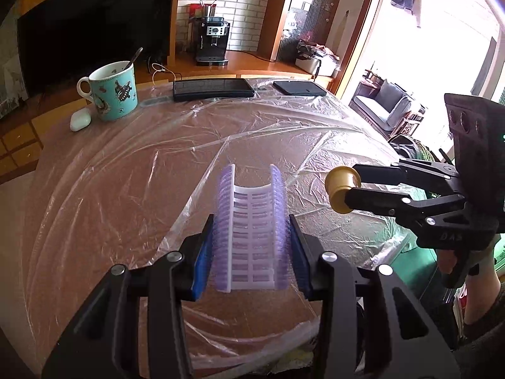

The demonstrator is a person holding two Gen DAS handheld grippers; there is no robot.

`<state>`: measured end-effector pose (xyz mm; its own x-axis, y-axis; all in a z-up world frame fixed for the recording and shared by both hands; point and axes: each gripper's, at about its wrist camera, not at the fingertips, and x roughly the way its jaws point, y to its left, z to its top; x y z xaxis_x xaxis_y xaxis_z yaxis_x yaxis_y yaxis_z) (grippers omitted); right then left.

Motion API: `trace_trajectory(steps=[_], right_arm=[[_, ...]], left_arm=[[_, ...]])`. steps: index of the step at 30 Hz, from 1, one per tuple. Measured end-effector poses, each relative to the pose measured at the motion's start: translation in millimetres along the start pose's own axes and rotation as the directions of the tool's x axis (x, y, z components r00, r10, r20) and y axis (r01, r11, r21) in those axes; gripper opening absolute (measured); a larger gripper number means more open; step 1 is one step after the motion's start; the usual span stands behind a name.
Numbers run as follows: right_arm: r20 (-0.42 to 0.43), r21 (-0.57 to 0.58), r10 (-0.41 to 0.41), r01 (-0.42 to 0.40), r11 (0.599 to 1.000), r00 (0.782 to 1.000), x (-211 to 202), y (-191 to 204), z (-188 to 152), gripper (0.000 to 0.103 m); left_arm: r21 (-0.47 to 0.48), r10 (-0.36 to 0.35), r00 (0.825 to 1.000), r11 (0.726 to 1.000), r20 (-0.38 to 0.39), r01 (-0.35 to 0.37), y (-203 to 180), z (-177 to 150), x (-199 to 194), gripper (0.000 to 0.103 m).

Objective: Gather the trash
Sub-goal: 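Lift the roller with the left tool while the right tool lifts the yellow cup toward the bin, then lower the roller into the bin with the left tool while the right tool lowers the yellow cup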

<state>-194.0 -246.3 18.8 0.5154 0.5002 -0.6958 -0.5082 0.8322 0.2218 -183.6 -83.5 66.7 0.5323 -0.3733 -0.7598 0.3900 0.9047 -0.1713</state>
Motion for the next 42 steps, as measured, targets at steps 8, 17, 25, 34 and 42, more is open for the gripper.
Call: trace_trajectory(steps=[8,17,25,34,42], right_arm=[[0.002,-0.03,0.024,-0.024,0.999,1.0,-24.4,23.5,-19.8,0.044],[-0.015,-0.042,0.047,-0.048,0.998,0.999,-44.0,42.5,-46.2,0.044],[-0.037,-0.071,0.069,-0.071,0.995,0.997,-61.0,61.2,-71.3,0.044],[-0.095,-0.073,0.072,-0.079,0.994,0.993,-58.5,74.0,-99.1,0.044],[-0.164,-0.084,0.027,-0.041,0.996,0.986,-35.2,76.1,-122.0,0.044]], left_arm=[[0.028,-0.02,1.0,0.999,0.01,0.019,-15.1,-26.4,-29.7,0.045],[0.024,-0.048,0.999,0.999,-0.012,0.048,-22.1,-58.8,-48.0,0.045],[0.07,-0.079,0.996,0.994,-0.05,0.082,-37.9,-85.4,-59.9,0.045],[0.099,-0.087,0.988,0.99,-0.126,0.1,-49.3,-114.0,-48.6,0.045],[0.125,-0.028,0.983,0.991,-0.18,0.051,-51.8,-132.5,-24.1,0.045]])
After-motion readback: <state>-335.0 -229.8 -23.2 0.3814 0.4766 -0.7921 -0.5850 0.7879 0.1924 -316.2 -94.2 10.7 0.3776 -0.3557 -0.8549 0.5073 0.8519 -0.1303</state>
